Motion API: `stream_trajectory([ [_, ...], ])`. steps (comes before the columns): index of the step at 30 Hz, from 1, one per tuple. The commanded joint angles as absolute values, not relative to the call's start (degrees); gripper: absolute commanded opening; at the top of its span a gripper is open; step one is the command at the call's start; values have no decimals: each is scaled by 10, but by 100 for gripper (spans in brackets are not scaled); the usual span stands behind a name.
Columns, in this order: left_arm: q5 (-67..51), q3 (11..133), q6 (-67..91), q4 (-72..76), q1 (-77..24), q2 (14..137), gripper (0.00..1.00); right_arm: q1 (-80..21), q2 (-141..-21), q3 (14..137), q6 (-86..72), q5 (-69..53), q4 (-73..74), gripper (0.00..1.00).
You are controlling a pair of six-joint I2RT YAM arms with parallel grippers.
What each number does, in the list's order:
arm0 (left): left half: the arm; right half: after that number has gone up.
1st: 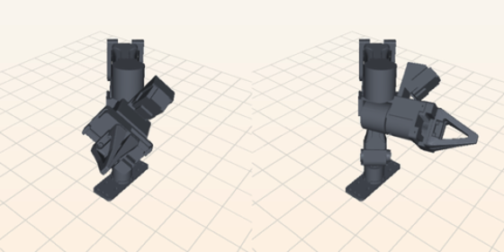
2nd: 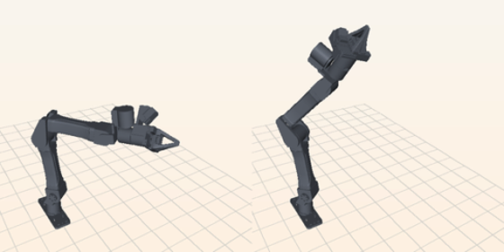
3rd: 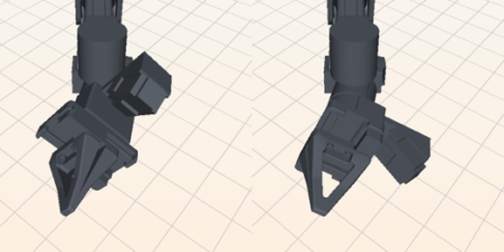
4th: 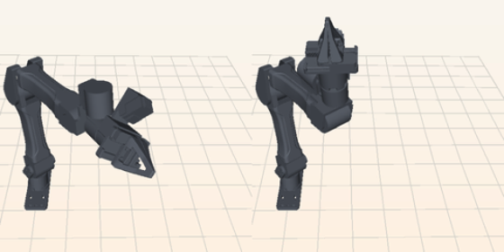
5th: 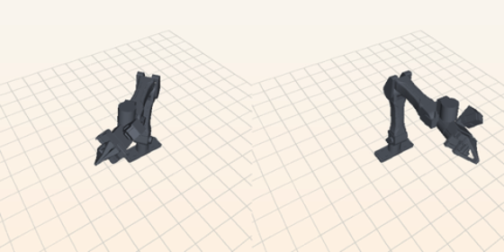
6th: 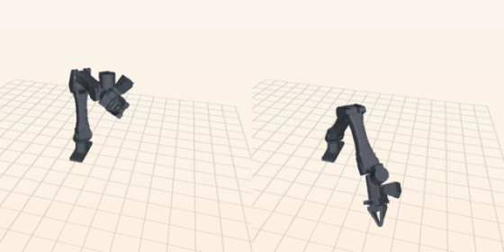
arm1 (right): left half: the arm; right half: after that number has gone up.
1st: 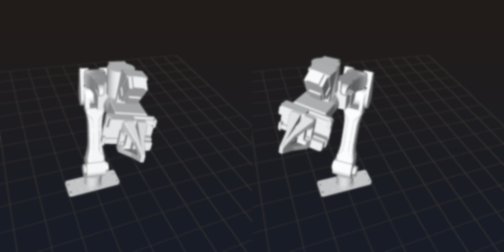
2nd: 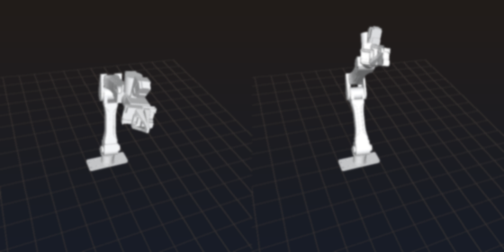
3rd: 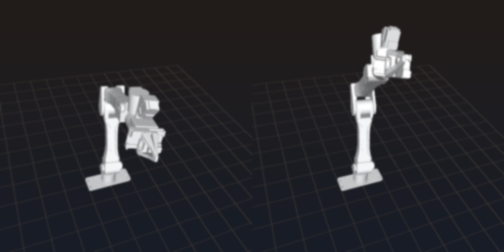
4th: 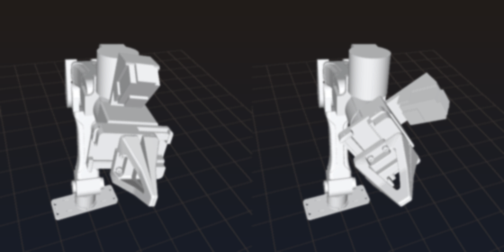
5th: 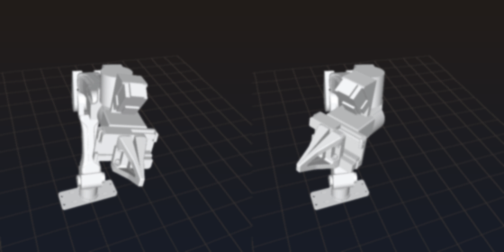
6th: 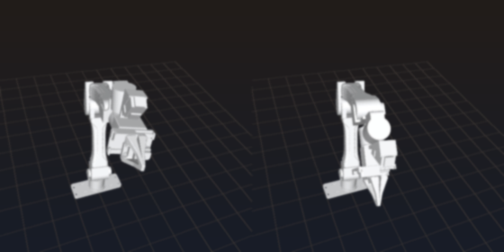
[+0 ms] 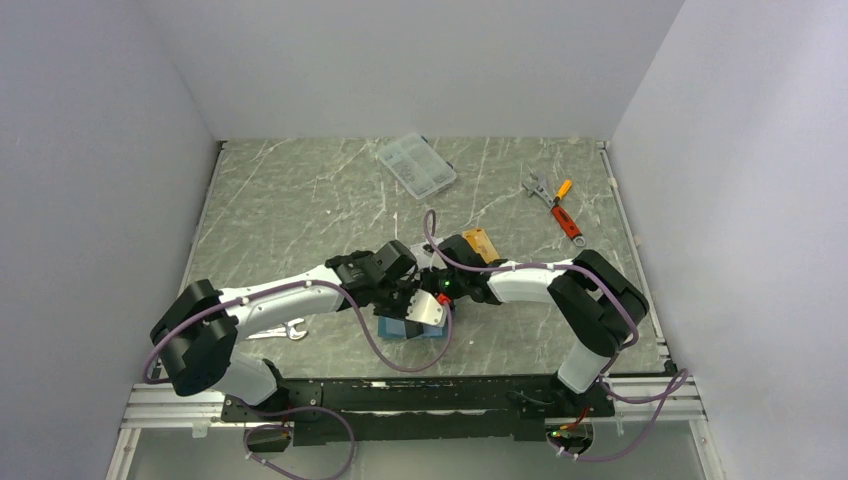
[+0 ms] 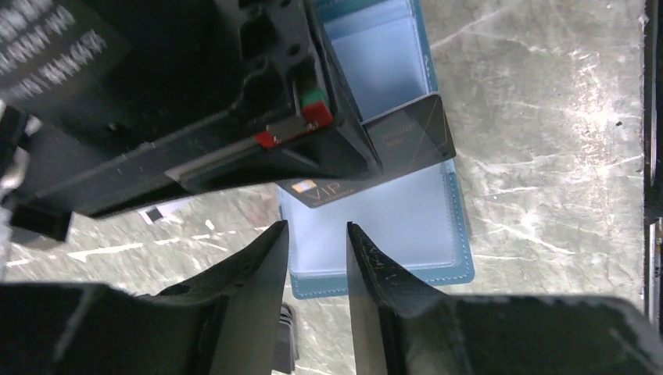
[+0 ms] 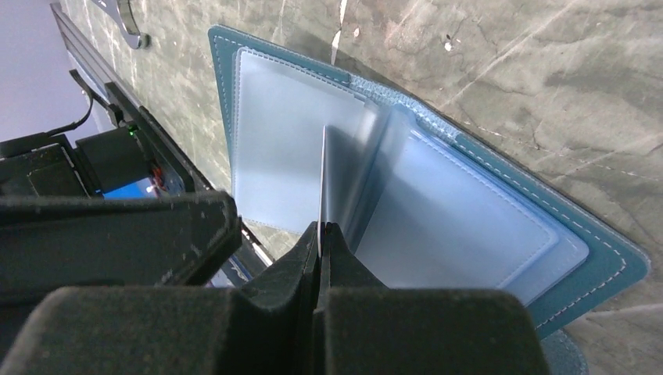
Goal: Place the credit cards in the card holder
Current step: Insert the credit card into the card holder.
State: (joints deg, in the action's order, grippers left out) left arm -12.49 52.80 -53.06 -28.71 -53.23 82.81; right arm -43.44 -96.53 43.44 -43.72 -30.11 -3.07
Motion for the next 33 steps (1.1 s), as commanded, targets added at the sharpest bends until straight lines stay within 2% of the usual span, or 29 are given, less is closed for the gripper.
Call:
stream_trajectory([
  [1,-97,518,-488,-306,-534,829,39,-436,-947,427,-440,-302,-55,0],
  [7,-71,469,-476,-292,-544,824,35,-435,-944,413,-447,-298,-64,0],
  [23,-44,480,-437,-275,-548,886,23,-391,-912,373,-497,-311,-113,0],
  [33,-49,478,-407,-284,-549,870,19,-388,-935,358,-542,-297,-179,0],
])
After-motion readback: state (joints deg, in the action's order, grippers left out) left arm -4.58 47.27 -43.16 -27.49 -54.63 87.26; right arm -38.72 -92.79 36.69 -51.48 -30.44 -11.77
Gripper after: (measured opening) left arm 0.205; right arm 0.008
